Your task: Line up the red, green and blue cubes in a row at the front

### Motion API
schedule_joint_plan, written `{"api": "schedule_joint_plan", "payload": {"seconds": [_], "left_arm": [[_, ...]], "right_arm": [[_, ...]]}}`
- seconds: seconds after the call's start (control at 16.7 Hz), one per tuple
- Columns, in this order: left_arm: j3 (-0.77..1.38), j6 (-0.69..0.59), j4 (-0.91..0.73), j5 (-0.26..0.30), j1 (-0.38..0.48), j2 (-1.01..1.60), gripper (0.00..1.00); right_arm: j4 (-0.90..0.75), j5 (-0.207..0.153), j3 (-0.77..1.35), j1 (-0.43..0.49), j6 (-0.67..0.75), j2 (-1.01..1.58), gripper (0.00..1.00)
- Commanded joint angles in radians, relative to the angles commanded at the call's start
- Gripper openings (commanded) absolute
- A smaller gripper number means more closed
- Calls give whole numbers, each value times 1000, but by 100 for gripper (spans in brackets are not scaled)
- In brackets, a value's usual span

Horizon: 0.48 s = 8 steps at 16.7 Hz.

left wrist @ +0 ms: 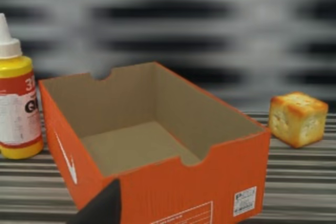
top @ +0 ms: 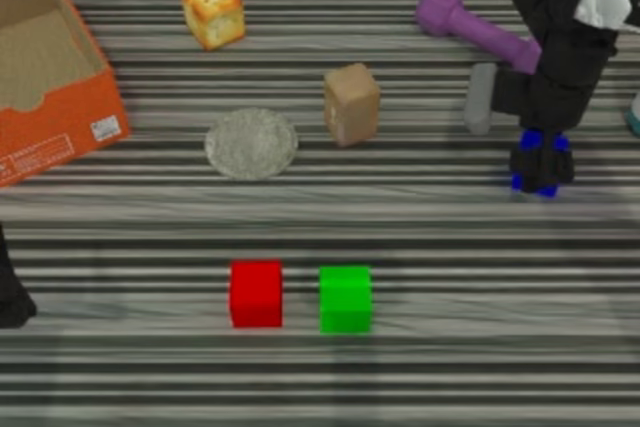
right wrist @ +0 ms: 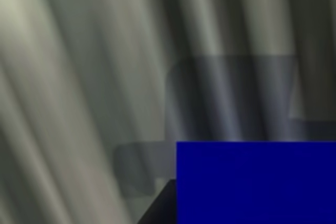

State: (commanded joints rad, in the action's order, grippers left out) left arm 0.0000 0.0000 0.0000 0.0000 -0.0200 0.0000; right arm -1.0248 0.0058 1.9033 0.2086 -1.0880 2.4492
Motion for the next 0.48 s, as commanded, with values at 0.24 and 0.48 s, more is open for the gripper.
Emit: {"api": "schedule_joint_plan", "payload": {"seconds": [0.24,0.48], "left_arm": [[0,0,0,0,0,0,100],[0,0,0,0,0,0,100]], "right_arm": [[0,0,0,0,0,0,0],[-23,-7,-3,3,14,-31,0]]}}
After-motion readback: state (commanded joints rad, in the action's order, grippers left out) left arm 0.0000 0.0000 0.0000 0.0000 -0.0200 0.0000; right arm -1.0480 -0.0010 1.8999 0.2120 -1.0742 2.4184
